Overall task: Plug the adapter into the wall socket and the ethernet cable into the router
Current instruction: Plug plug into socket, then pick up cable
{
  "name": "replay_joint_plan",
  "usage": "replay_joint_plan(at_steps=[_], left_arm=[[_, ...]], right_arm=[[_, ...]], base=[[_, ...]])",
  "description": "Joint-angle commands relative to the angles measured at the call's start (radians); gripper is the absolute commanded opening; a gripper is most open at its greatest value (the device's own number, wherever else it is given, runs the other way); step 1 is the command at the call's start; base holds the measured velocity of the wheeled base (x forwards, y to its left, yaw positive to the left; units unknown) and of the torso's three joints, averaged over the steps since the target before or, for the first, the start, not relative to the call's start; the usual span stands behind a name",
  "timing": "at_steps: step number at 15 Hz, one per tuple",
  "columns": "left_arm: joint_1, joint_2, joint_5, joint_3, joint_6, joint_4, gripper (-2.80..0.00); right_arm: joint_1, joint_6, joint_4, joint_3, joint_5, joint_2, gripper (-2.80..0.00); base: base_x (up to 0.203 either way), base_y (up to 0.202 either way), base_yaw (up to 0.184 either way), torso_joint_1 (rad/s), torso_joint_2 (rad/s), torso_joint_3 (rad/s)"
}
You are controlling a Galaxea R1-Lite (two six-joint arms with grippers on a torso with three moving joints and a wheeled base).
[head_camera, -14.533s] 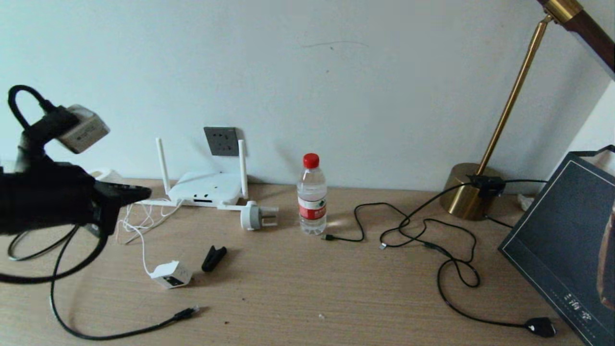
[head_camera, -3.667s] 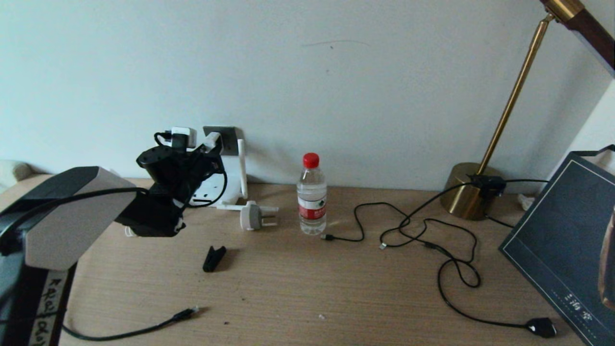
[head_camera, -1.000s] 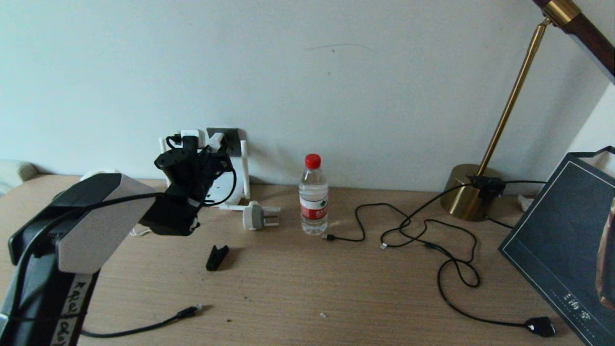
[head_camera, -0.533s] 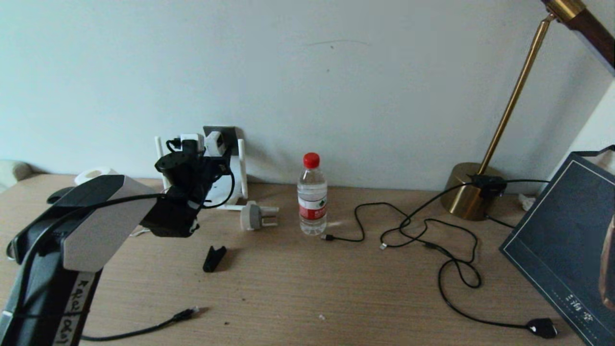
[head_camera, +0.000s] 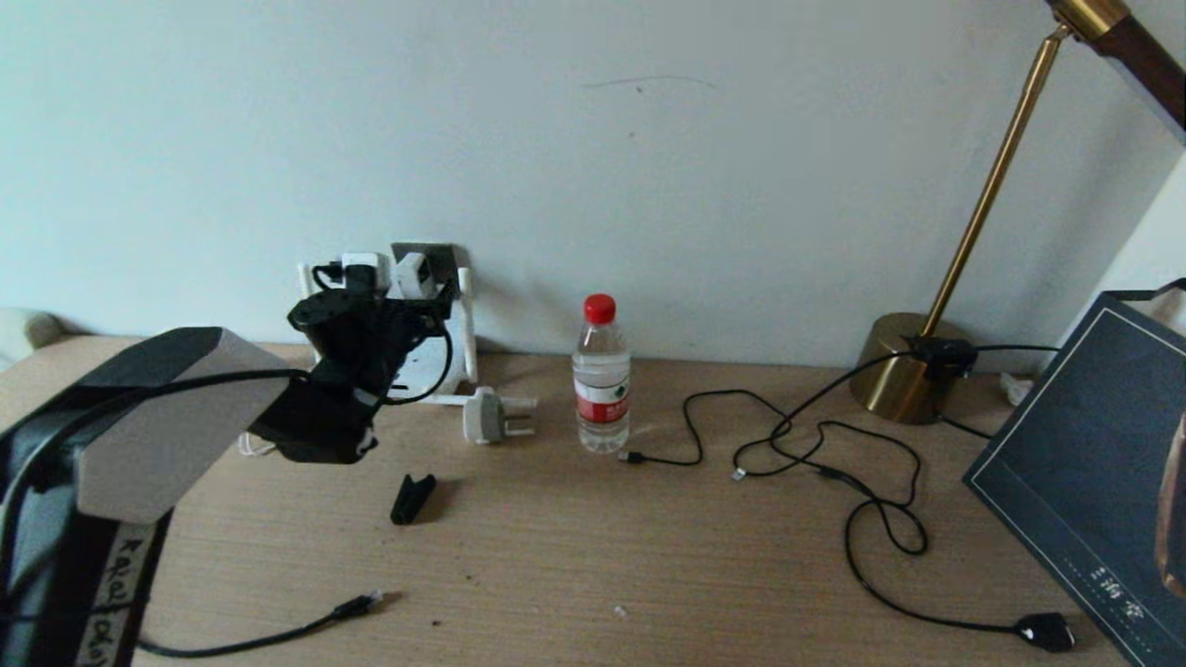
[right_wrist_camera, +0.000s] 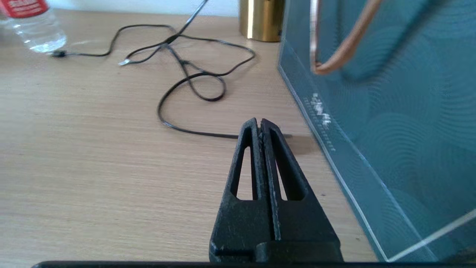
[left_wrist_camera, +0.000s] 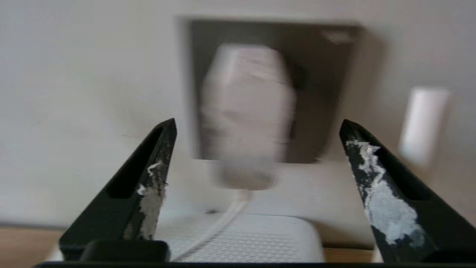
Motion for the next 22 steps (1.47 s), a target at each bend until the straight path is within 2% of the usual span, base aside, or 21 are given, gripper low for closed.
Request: replay_joint_plan(at_steps=[1, 3, 7, 10, 11, 12, 13, 14, 15, 16, 17, 18, 20, 22], left_arm=[[-0.004, -0.092, -0.001, 0.11, -0.001, -0.035, 0.0], [-0.005, -0.164, -0.004, 0.237, -0.001, -0.069, 0.0], [-0.001, -0.35, -0.012, 0.596, 0.001, -0.147, 0.0], [0.007, -0.556, -0.059, 0.843, 0.002, -0.166, 0.0], [0.009, -0.619, -0.071, 0.897, 0.002, -0.169, -0.17], [0.012, -0.669, -0.085, 0.939, 0.002, -0.169, -2.8], [0.024, -0.719, -0.118, 0.982, 0.005, -0.161, -2.8], [0.069, -0.761, -0.184, 1.011, 0.022, -0.123, -2.8], [0.132, -0.795, -0.264, 1.02, 0.062, -0.06, -2.8], [0.204, -0.829, -0.379, 1.023, 0.127, 0.033, -2.8], [0.268, -0.861, -0.501, 1.018, 0.224, 0.164, -2.8], [0.299, -0.881, -0.572, 1.004, 0.334, 0.278, -2.8], [0.312, -0.896, -0.652, 0.968, 0.535, 0.487, -2.8], [0.297, -0.899, -0.678, 0.937, 0.754, 0.705, -2.8]], right_arm=[[0.0, 0.0, -0.001, 0.0, 0.0, 0.001, -2.8], [0.0, 0.0, -0.001, 0.0, 0.0, 0.001, -2.8], [0.0, 0.0, -0.001, 0.0, 0.0, 0.001, -2.8], [0.0, 0.0, -0.001, 0.0, 0.0, 0.001, -2.8], [0.0, 0.0, -0.001, 0.0, 0.0, 0.001, -2.8], [0.0, 0.0, -0.001, 0.0, 0.0, 0.001, -2.8], [0.0, 0.0, -0.001, 0.0, 0.0, 0.001, -2.8], [0.0, 0.0, -0.001, 0.0, 0.0, 0.001, -2.8], [0.0, 0.0, -0.001, 0.0, 0.0, 0.001, -2.8], [0.0, 0.0, -0.001, 0.0, 0.0, 0.001, -2.8], [0.0, 0.0, -0.001, 0.0, 0.0, 0.001, -2.8], [0.0, 0.0, -0.001, 0.0, 0.0, 0.001, -2.8], [0.0, 0.0, -0.001, 0.0, 0.0, 0.001, -2.8], [0.0, 0.0, -0.001, 0.0, 0.0, 0.001, -2.8]], base=[[0.0, 0.0, 0.0, 0.0, 0.0, 0.0], [0.0, 0.0, 0.0, 0.0, 0.0, 0.0], [0.0, 0.0, 0.0, 0.0, 0.0, 0.0], [0.0, 0.0, 0.0, 0.0, 0.0, 0.0], [0.0, 0.0, 0.0, 0.0, 0.0, 0.0], [0.0, 0.0, 0.0, 0.0, 0.0, 0.0], [0.0, 0.0, 0.0, 0.0, 0.0, 0.0], [0.0, 0.0, 0.0, 0.0, 0.0, 0.0], [0.0, 0.0, 0.0, 0.0, 0.0, 0.0], [0.0, 0.0, 0.0, 0.0, 0.0, 0.0], [0.0, 0.0, 0.0, 0.0, 0.0, 0.0], [0.0, 0.0, 0.0, 0.0, 0.0, 0.0], [0.0, 0.0, 0.0, 0.0, 0.0, 0.0], [0.0, 0.0, 0.0, 0.0, 0.0, 0.0]])
